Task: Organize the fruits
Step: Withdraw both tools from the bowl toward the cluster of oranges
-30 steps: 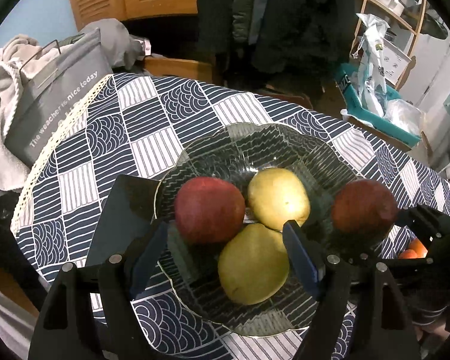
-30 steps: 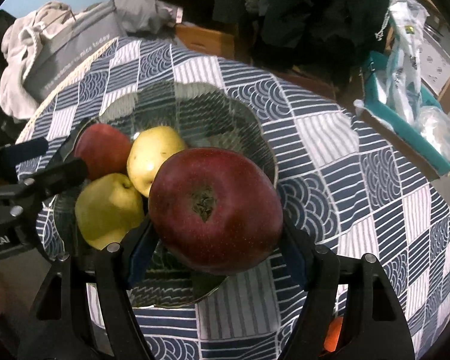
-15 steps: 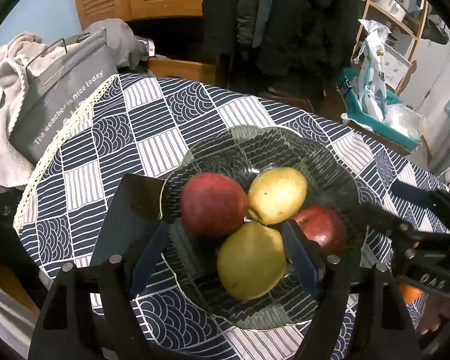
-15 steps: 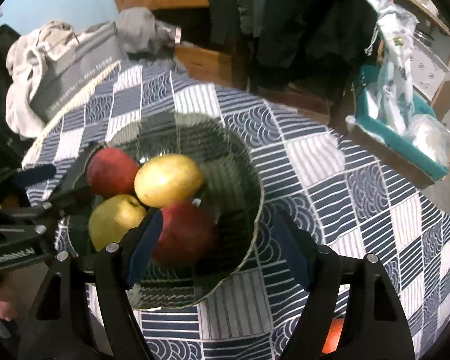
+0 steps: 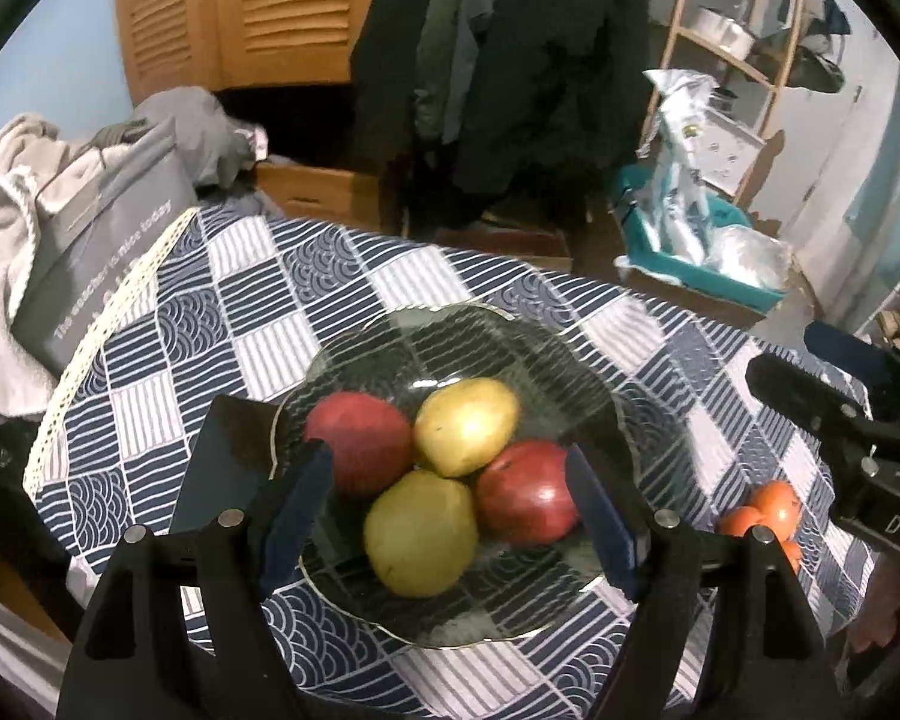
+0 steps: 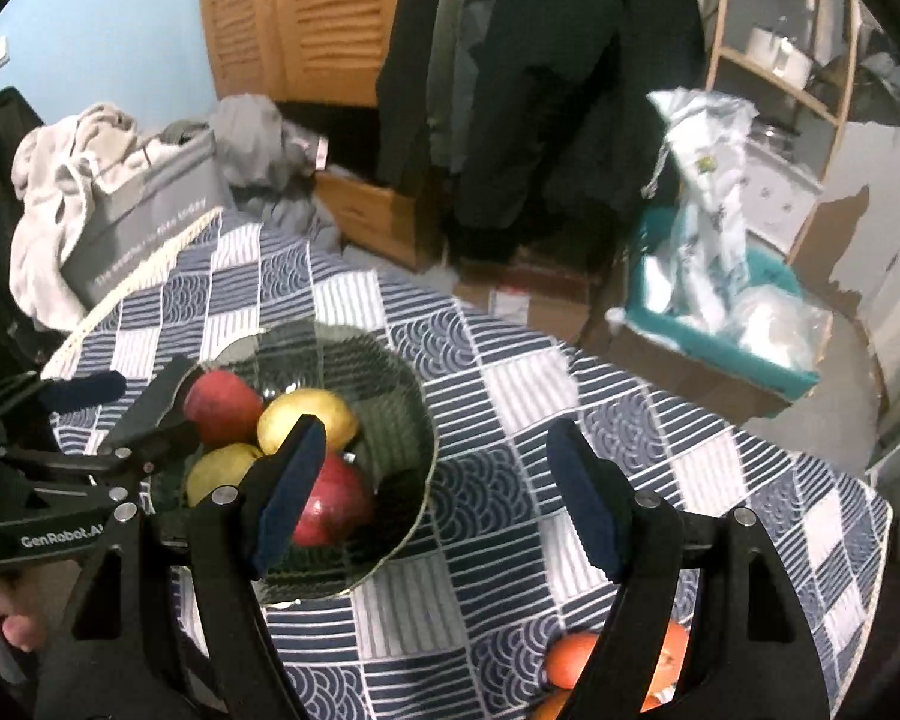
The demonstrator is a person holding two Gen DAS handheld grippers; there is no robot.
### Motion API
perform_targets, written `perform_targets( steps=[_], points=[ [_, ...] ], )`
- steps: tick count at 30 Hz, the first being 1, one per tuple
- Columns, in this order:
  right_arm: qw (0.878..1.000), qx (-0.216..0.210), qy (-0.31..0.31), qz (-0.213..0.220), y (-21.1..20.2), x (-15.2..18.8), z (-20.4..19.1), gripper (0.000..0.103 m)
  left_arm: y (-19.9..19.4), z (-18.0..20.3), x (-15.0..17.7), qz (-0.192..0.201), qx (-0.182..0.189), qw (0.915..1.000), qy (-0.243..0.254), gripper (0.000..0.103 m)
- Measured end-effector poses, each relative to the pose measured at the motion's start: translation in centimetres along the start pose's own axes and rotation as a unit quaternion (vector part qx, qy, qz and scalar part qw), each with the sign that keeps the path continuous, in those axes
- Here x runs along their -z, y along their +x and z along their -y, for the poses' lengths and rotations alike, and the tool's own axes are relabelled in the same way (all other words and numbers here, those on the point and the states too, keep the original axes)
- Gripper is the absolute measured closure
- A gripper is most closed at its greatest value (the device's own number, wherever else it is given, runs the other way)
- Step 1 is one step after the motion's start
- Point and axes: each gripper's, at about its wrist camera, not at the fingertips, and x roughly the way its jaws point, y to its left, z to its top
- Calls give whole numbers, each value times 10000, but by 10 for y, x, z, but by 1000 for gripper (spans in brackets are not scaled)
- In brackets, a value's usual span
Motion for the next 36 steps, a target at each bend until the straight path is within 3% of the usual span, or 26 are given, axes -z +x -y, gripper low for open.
perform_targets(
  steps=[14,36],
  points=[
    [9982,303,159,501,-68,6,26,26,-40,48,-5,366,405,9974,468,22],
    [9944,587,625,622,-123,51,86,26,-61,125,-2,519,869,9883,1142,22]
  ],
)
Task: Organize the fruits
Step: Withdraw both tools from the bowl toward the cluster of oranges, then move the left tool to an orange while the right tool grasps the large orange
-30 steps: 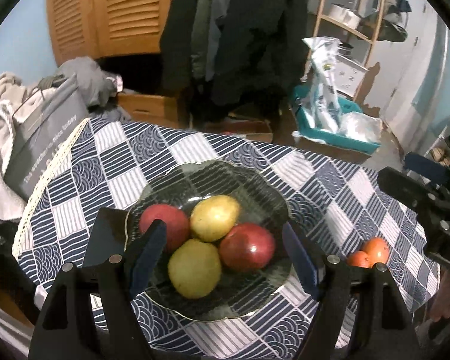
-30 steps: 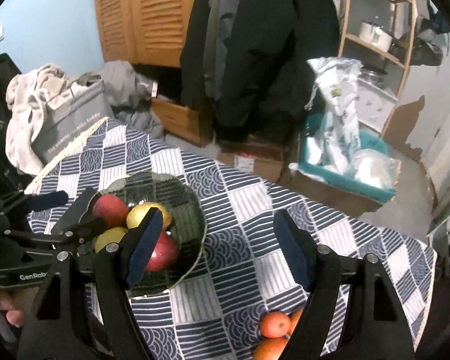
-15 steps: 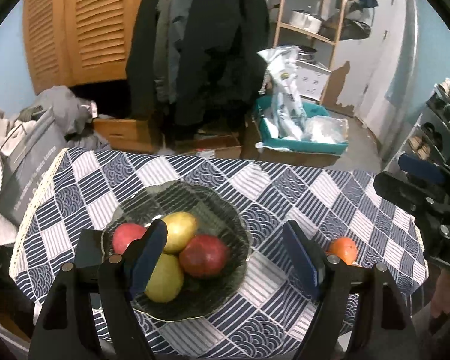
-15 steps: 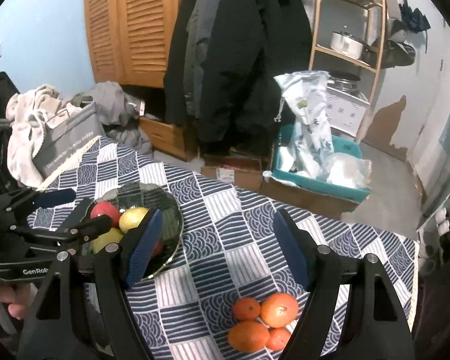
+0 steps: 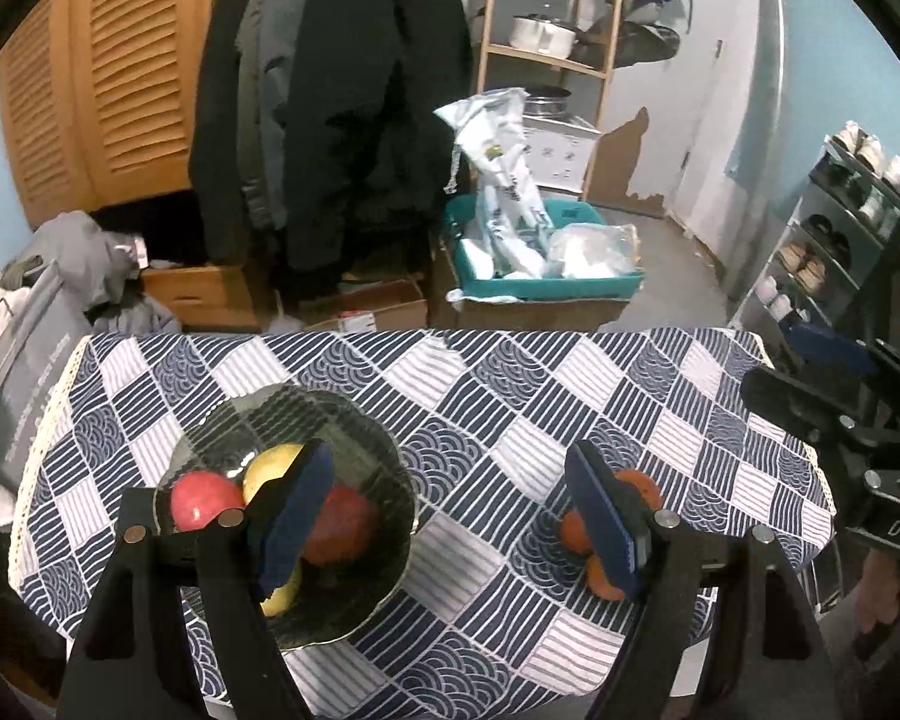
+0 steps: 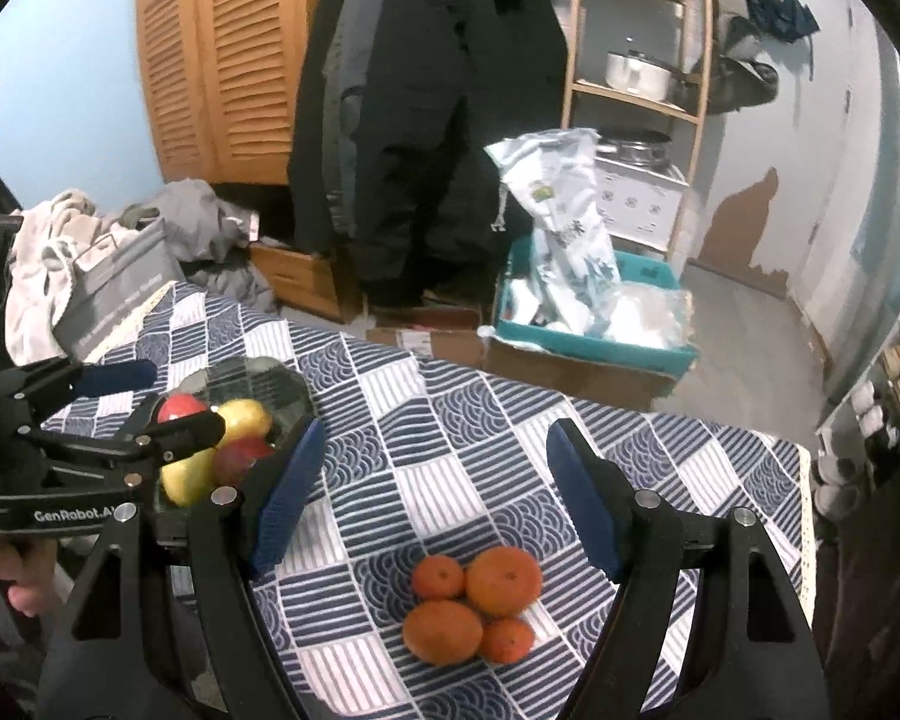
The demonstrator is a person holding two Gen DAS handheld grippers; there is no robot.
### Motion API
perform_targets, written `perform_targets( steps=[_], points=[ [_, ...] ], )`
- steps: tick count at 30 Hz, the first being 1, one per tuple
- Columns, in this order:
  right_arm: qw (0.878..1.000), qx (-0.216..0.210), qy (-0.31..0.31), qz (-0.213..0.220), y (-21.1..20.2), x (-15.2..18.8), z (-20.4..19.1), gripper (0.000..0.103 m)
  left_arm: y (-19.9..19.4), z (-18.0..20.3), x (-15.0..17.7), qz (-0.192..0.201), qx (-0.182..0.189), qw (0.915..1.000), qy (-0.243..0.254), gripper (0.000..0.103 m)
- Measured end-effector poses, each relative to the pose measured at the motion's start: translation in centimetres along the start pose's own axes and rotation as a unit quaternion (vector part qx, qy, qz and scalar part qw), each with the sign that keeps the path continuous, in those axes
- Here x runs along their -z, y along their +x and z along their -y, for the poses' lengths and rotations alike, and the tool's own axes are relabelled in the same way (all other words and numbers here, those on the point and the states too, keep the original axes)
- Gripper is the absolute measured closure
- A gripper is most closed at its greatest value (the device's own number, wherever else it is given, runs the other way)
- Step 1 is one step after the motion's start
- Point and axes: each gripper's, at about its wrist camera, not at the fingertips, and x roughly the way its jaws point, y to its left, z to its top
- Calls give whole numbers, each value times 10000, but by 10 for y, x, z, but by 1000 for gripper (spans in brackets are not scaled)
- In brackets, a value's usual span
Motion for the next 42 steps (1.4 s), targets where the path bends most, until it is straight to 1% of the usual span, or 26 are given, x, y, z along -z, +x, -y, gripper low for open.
perform_targets(
  steps=[5,11,19,23,31,36,38,42],
  points=[
    [9999,115,105,-32,-5,8,16,26,1,14,-2,6,81,9999,82,22],
    [9992,243,278,-161,-4,20,38,26,10,32,-3,-78,147,9996,242,22],
    [9985,277,408,-228,-5,31,53,26,19,53,-1,-147,179,9987,447,22],
    [9978,284,492,-338,1,36,60,26,27,60,-1,-206,155,9983,520,22],
    [9939,191,658,-863,37,55,69,26,62,67,9,-562,85,9967,582,22],
    [9894,133,727,-1251,63,70,71,26,87,65,19,-825,-43,9949,580,22],
    [9876,111,755,-1373,71,75,72,26,95,64,23,-947,-5,9940,538,22],
    [9831,40,846,-1622,89,84,74,26,106,63,28,-1047,-57,9930,547,22]
  ],
)
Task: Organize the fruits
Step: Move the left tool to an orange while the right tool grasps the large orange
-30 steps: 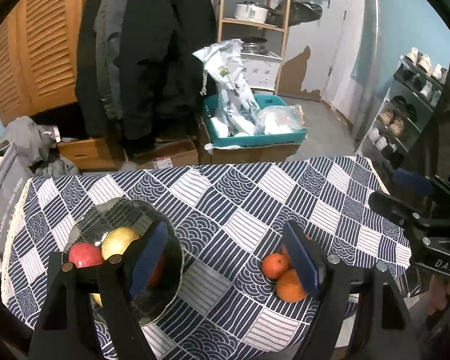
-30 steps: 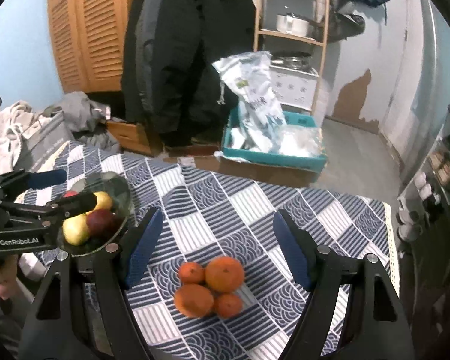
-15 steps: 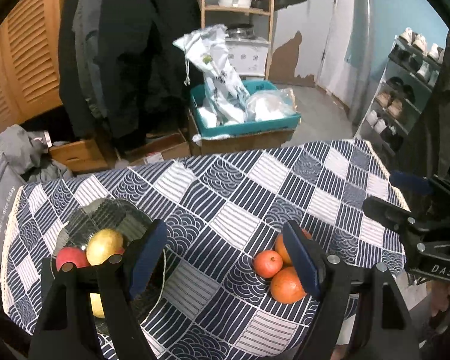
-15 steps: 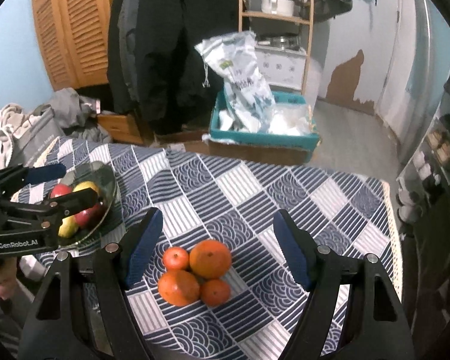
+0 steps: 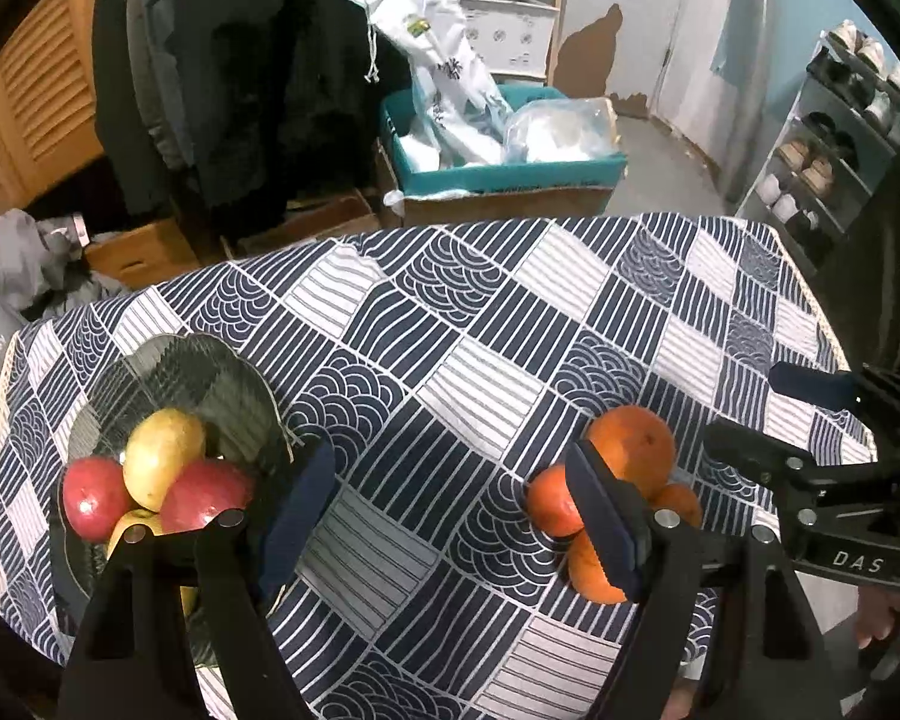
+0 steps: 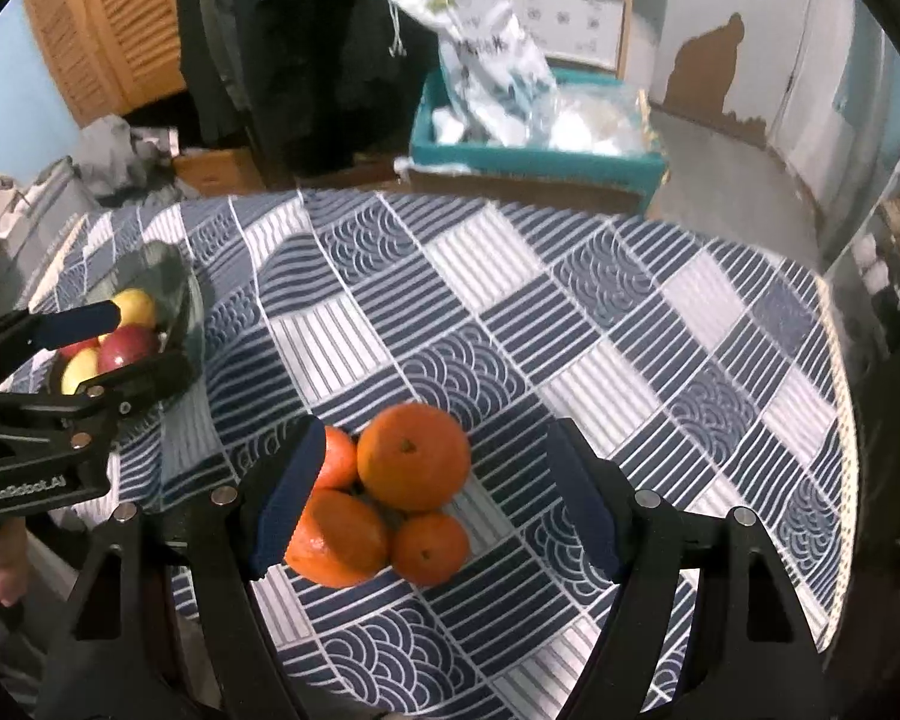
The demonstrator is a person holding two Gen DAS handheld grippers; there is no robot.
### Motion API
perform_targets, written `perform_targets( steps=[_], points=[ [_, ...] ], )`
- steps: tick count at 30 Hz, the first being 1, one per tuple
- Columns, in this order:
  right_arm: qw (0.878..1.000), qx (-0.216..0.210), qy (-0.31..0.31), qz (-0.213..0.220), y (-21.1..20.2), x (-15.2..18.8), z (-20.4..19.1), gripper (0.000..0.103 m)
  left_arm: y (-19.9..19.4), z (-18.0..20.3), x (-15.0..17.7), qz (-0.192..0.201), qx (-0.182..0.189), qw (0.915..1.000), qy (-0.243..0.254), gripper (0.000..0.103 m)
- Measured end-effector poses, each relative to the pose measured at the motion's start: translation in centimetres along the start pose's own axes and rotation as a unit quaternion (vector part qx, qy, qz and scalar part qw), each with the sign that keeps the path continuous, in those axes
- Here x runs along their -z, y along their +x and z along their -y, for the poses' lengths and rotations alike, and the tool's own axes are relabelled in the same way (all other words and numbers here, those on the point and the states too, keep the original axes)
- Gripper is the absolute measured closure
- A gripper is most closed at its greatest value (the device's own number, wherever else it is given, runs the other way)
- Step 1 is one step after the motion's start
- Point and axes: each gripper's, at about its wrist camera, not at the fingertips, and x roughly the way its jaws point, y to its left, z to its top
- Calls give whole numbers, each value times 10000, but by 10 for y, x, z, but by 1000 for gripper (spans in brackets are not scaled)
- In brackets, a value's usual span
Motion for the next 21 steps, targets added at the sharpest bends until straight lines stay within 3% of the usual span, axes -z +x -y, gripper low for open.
perform_targets(
  steps=[21],
  points=[
    [9954,-130,65,-943,79,7,1,26,45,-4,5,-476,-123,9988,-91,22]
  ],
)
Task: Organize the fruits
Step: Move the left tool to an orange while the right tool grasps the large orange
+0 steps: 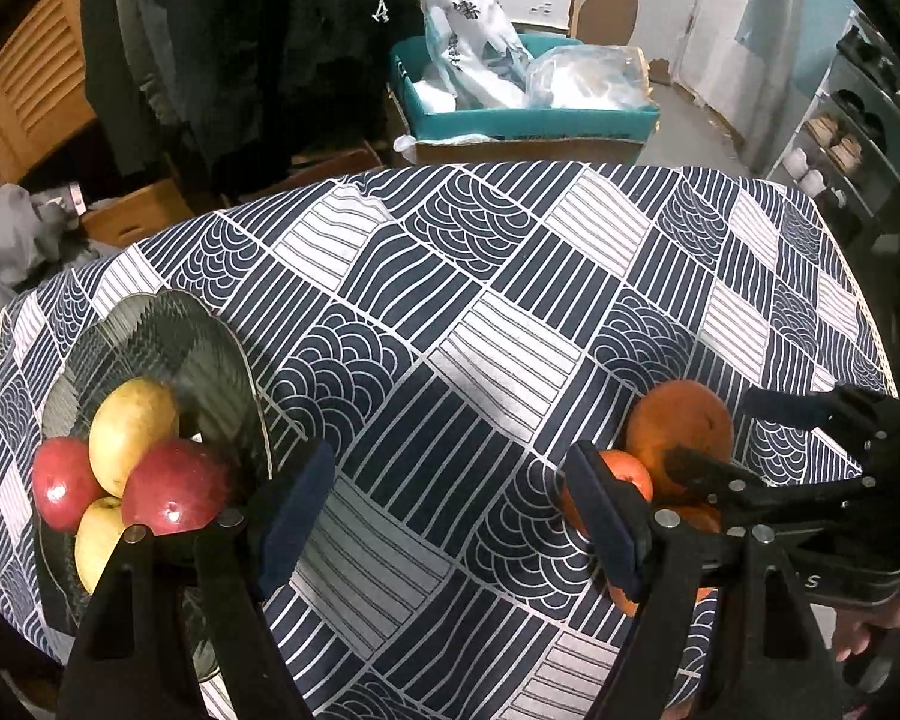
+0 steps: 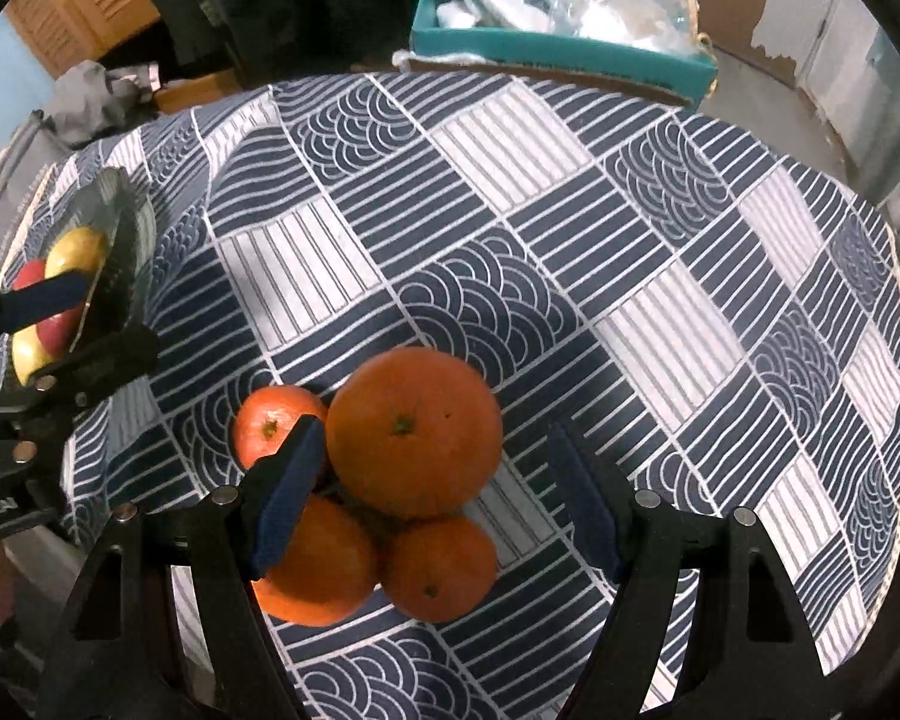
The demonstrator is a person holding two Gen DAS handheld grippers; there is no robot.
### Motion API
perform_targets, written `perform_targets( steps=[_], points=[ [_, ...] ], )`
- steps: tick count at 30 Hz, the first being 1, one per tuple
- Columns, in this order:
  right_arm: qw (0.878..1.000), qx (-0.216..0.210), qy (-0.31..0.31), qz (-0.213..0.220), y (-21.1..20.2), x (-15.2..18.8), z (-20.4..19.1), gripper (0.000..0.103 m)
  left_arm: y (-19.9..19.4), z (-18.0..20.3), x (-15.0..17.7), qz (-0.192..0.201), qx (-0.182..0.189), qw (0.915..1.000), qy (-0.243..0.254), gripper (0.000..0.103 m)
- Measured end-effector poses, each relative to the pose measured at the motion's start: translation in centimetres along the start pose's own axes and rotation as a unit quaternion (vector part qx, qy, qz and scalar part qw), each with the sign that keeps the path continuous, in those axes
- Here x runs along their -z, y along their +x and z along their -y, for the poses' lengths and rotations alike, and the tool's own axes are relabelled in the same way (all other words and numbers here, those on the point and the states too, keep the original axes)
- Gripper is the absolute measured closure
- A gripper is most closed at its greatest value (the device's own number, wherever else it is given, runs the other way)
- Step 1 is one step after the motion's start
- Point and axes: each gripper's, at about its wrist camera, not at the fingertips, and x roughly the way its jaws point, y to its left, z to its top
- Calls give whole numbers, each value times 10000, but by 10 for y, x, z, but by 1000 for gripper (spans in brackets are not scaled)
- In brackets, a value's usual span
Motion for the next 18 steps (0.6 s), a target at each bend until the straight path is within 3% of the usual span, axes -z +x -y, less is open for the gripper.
perform_targets(
  steps=[6,9,18],
  points=[
    [9995,-259,140,-139,11,1,4,26,2,-1,1,-46,29,10000,-20,22],
    [9980,-537,296,-174,11,1,10,35,2,0,1,-56,65,10000,-31,22],
    [9990,-149,295,303,-9,0,17,37,5,11,-1,-87,191,9998,39,22]
  ],
)
